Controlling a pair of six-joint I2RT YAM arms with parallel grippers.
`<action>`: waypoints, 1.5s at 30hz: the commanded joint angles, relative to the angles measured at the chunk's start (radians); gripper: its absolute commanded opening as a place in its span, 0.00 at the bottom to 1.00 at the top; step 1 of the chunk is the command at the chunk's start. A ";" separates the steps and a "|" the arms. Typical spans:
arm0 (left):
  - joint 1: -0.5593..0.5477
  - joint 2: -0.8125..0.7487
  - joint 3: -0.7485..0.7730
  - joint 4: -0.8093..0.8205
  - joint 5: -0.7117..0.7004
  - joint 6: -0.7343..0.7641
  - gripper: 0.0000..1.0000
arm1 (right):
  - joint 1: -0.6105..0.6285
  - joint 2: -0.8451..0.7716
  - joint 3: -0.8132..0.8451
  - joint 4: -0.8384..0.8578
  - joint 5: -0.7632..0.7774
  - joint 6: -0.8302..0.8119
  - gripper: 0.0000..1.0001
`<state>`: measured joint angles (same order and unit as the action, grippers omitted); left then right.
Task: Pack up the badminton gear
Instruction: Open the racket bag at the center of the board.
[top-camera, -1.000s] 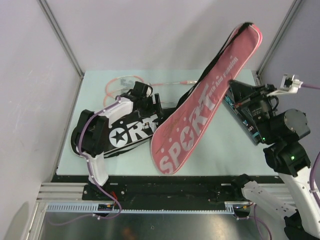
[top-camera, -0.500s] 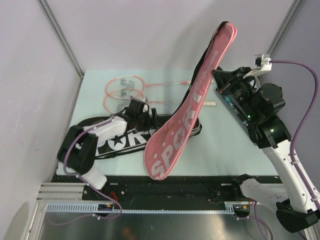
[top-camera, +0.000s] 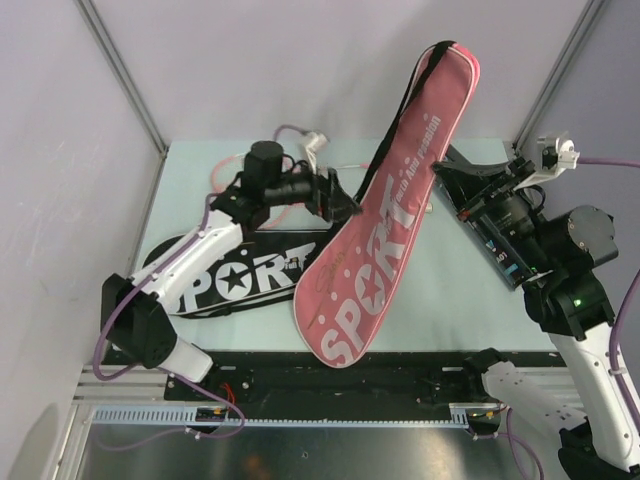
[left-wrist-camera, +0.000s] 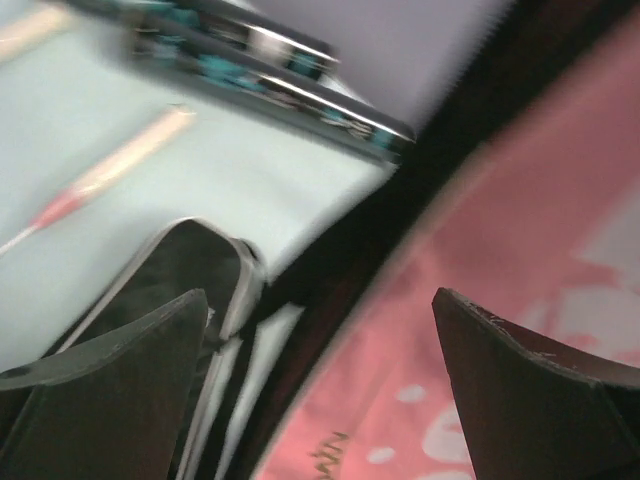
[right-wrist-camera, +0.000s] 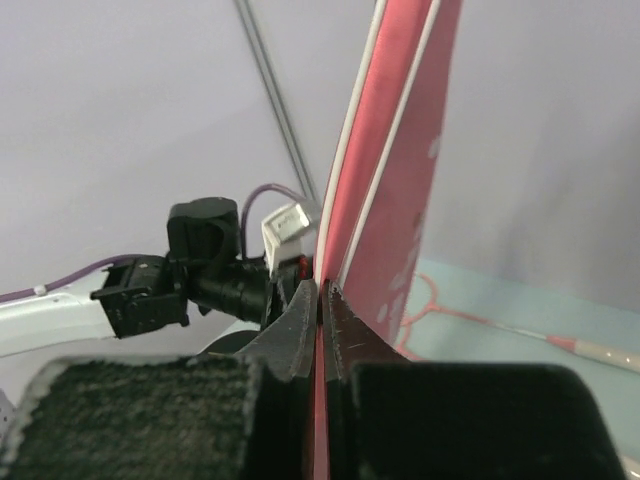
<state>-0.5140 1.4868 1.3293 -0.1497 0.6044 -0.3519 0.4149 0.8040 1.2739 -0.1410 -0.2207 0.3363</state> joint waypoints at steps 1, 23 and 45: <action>-0.067 0.007 -0.014 0.201 0.375 0.153 1.00 | 0.001 -0.017 0.005 0.098 -0.068 -0.014 0.00; -0.052 -0.111 -0.070 0.316 0.298 0.102 1.00 | 0.001 -0.071 0.008 0.063 -0.078 -0.045 0.00; -0.127 -0.050 0.315 -0.386 0.154 0.203 0.00 | 0.004 0.012 0.005 -0.287 0.455 -0.178 0.53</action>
<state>-0.6483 1.5116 1.4456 -0.1917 0.9653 -0.2333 0.4156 0.7612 1.2697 -0.2363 -0.0219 0.2363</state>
